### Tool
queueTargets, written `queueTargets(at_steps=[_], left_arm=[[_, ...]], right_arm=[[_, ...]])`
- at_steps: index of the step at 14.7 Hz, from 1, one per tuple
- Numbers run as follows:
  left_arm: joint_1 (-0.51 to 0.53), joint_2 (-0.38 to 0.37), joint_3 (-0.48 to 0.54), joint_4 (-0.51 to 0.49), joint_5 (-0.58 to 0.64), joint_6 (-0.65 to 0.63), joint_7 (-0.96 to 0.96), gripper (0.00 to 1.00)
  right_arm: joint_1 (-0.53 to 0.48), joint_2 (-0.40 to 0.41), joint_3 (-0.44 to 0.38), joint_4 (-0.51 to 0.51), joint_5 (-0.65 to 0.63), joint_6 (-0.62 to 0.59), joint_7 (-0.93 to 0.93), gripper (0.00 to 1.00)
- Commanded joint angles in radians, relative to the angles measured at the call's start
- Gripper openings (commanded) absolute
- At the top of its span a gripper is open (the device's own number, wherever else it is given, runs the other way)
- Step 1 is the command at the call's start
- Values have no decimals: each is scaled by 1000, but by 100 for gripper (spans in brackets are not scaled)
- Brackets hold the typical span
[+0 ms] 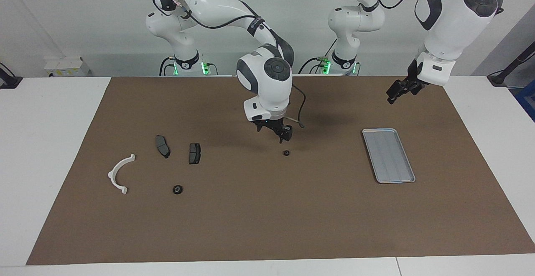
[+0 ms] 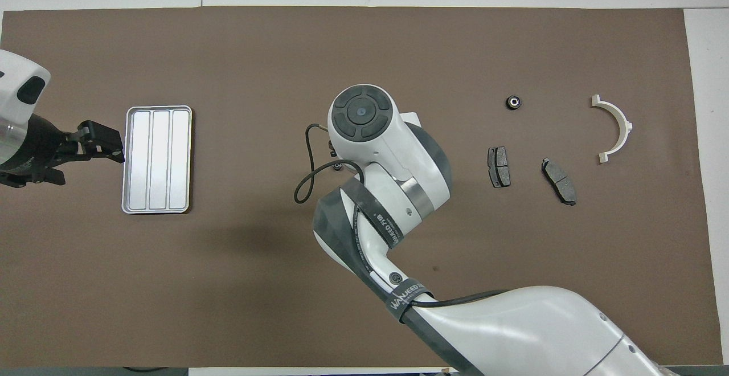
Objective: Place bearing gear from tray to pile
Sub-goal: 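Lower the right gripper onto the second gear at center and grasp it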
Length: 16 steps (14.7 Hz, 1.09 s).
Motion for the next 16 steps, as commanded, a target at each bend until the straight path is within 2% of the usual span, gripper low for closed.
queueTargets(at_steps=[1,3,5,11,16], left_arm=[[20,-7,-11,-14,3,13,21,100],[19,-3,-14,-17,3,44,21,100],[19,37,-13,10,1,41,44,100],[11,28,-7,16,-2,0,57,100],[5,23,-10,19,-2,-5,57,100]], right_arm=[[3,75,-1,62,-20,27,29,100],[26,118,-4,111,-37,32,40,100],[33,142,-3,124,-58,47,41,100],[61,211,-1,194,-66,71,40,100],[63,227,0,193,-104,81,40,100]])
